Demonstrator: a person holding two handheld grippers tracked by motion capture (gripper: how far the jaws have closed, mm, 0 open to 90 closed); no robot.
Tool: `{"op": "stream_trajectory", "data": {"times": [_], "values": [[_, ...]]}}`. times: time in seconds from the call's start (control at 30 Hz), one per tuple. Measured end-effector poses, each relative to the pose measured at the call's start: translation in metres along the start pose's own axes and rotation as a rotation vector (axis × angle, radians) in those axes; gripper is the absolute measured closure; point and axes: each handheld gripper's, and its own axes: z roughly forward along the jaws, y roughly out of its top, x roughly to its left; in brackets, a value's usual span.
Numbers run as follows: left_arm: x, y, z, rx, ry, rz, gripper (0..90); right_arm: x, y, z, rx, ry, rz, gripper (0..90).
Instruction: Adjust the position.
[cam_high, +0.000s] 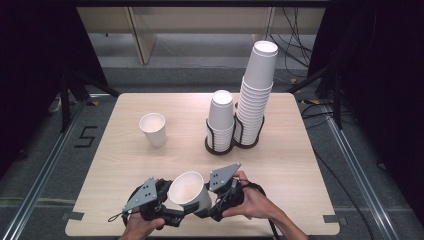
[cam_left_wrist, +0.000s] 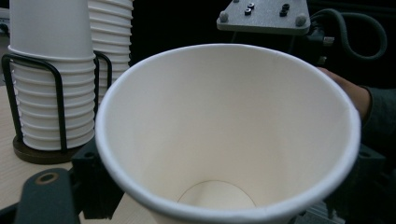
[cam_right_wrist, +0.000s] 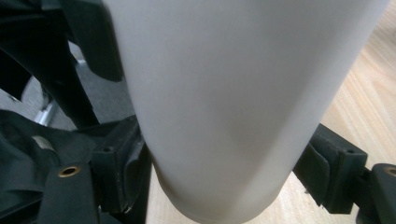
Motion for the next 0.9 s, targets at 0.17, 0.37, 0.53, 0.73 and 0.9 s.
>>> {"op": "stream_trajectory", "data": {"times": [0.17,0.37,0.53,0.73,0.9], "values": [[0.001,0.002,-0.003,-0.006,0.026,0.011,18.1,-0.003,-0.003,-0.001,0.005,-0.024,0.031,16.6],[0.006,0.005,-0.008,0.022,0.106,0.023,18.0,-0.009,-0.01,-0.014,-0.005,-0.063,0.058,16.8],[0.013,0.007,-0.013,0.042,0.189,0.042,18.0,-0.012,-0.019,-0.027,0.008,-0.121,0.086,17.3],[0.023,0.005,-0.018,0.06,0.275,0.045,18.0,-0.015,-0.028,-0.035,0.014,-0.163,0.104,18.4],[0.031,0.005,-0.023,0.087,0.381,0.052,17.9,-0.016,-0.033,-0.037,0.01,-0.179,0.114,18.4]]}}
